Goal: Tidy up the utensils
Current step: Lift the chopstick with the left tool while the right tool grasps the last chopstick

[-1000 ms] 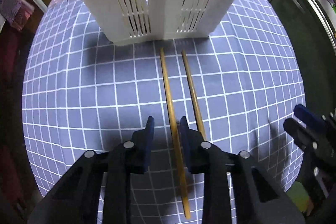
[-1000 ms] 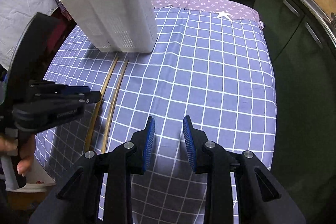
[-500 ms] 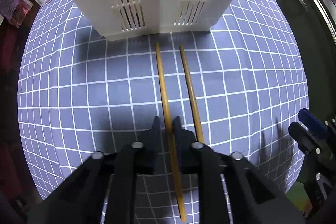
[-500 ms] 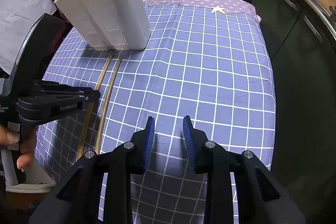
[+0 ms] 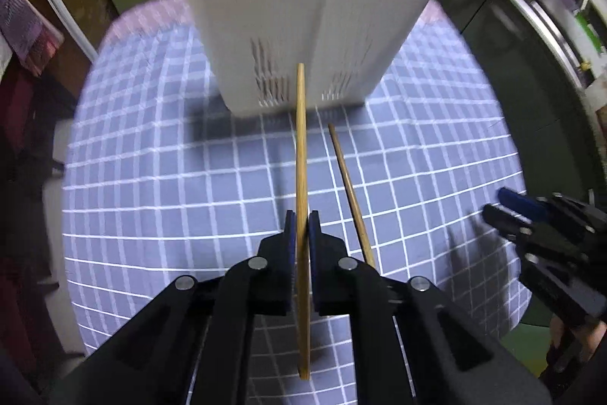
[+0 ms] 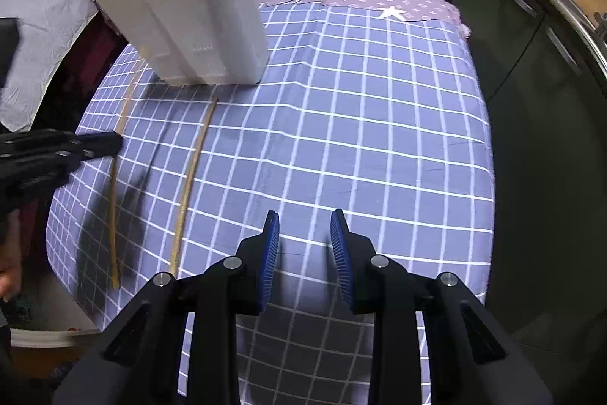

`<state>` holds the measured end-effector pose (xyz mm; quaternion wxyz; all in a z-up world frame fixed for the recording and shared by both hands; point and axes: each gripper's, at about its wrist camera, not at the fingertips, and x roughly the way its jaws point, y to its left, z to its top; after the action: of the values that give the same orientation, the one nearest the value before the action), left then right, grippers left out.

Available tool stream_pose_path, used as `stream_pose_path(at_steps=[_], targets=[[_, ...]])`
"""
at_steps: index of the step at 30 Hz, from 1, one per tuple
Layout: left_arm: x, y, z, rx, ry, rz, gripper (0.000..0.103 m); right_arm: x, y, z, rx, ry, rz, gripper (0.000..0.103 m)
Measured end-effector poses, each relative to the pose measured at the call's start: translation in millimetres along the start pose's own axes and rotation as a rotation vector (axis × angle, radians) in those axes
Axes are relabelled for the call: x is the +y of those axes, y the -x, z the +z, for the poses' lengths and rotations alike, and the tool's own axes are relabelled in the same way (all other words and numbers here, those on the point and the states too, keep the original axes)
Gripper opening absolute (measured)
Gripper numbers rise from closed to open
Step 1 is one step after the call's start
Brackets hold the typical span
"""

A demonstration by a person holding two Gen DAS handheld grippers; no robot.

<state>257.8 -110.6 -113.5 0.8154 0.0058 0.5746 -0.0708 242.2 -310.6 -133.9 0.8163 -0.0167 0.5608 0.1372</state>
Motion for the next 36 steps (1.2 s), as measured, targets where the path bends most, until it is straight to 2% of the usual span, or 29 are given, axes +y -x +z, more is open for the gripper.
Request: stream_pose_path(at_steps=[6, 10, 14, 21, 31, 34, 36], targets=[[16.3, 63.6, -24.1, -0.209, -0.022, 0.003, 0.007, 24.3, -6.6, 6.2, 0.035, 0.043, 0.018, 0.029], [23.2, 100.2, -47.5, -0.352, -0.049, 0.045, 0.007, 45.3, -16.7, 18.8, 0.068, 0.054, 0.057, 0.029], [28.2, 118.7, -63.0, -0.425, -0.061, 0.065, 0.007, 67.3, -37.8, 31.4, 0.129, 0.067, 0.084, 0.029], [35.9, 130.7, -71.6, -0.453, -0.065, 0.049, 0.007, 93.7, -71.4, 47.3, 0.211, 0.092, 0.054, 0.023], [40.6, 131.0, -84.8, -0.445, -0.092, 0.034, 0.007, 115.3, -94.8, 60.1, 0.258, 0.118, -0.032, 0.018], [41.7, 128.9, -85.0, -0.439, -0.096, 0.035, 0.007, 120.9, -98.6, 62.1, 0.262, 0.131, -0.07, 0.01], [42.4, 127.9, -84.4, -0.435, -0.097, 0.034, 0.007, 122.2, -99.8, 63.5, 0.261, 0.127, -0.073, 0.008]])
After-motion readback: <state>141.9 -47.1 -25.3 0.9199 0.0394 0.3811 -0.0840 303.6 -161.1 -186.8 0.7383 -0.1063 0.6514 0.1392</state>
